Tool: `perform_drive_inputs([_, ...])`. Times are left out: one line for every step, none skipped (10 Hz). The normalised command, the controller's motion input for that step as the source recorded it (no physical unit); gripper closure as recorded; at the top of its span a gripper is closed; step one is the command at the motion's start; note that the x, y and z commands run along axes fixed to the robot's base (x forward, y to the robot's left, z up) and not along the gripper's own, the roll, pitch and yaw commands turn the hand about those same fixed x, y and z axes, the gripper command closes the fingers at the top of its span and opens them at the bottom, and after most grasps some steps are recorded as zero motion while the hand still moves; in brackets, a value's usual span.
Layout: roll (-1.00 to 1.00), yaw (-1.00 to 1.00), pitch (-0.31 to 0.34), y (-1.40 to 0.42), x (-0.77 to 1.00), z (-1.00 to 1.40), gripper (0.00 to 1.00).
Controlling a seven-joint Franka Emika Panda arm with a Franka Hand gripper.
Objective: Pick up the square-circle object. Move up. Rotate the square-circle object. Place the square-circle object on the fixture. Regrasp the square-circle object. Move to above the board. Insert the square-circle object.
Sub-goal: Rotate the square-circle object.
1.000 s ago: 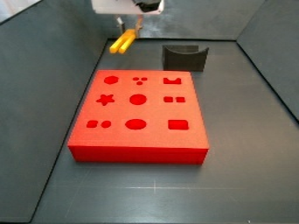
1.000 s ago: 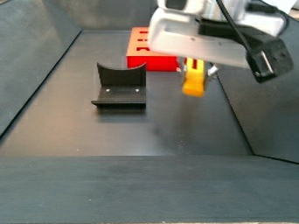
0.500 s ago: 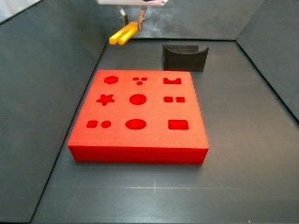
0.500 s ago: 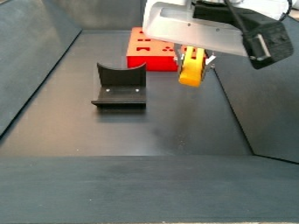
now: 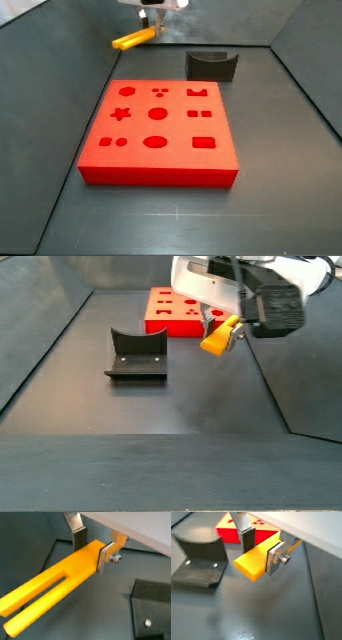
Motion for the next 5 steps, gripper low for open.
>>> perform_drive_inputs([-0.01, -1.00, -0.005, 0.02, 0.02, -0.02, 1.00])
perform_drive_inputs([-0.01, -1.00, -0.006, 0.02, 0.02, -0.02, 1.00])
perform_drive_inputs([-0.01, -1.00, -0.006, 0.02, 0.02, -0.02, 1.00])
perform_drive_inputs([-0.01, -1.00, -0.006, 0.02, 0.02, -0.02, 1.00])
perform_drive_inputs([-0.01, -1.00, -0.006, 0.02, 0.02, -0.02, 1.00])
